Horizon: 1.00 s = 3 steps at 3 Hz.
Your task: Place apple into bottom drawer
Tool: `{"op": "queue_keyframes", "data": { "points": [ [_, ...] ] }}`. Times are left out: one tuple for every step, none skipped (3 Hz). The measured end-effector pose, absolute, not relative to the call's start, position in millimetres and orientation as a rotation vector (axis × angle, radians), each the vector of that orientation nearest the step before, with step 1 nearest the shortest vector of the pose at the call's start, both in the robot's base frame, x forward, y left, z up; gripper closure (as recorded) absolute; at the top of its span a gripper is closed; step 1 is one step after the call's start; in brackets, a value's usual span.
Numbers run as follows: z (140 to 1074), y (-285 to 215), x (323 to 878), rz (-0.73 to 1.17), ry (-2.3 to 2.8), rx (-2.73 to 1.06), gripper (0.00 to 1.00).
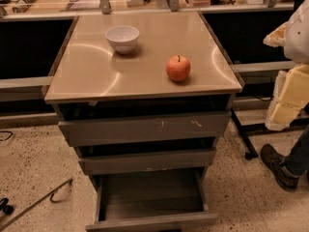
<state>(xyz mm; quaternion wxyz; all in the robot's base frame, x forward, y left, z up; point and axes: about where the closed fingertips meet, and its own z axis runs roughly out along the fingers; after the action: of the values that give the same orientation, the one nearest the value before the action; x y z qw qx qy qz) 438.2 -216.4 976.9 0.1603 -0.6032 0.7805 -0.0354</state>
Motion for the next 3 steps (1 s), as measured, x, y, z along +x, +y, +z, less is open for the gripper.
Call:
{"op": "queue_keyframes", "data": {
  "points": [
    [978,-215,442,-0.101,2.216,-1.717,0.00],
    [977,-198,472,-0.083,2.151,-1.709,0.00],
    [965,-176,523,-0.052,2.082,-1.698,0.00]
  ]
}}
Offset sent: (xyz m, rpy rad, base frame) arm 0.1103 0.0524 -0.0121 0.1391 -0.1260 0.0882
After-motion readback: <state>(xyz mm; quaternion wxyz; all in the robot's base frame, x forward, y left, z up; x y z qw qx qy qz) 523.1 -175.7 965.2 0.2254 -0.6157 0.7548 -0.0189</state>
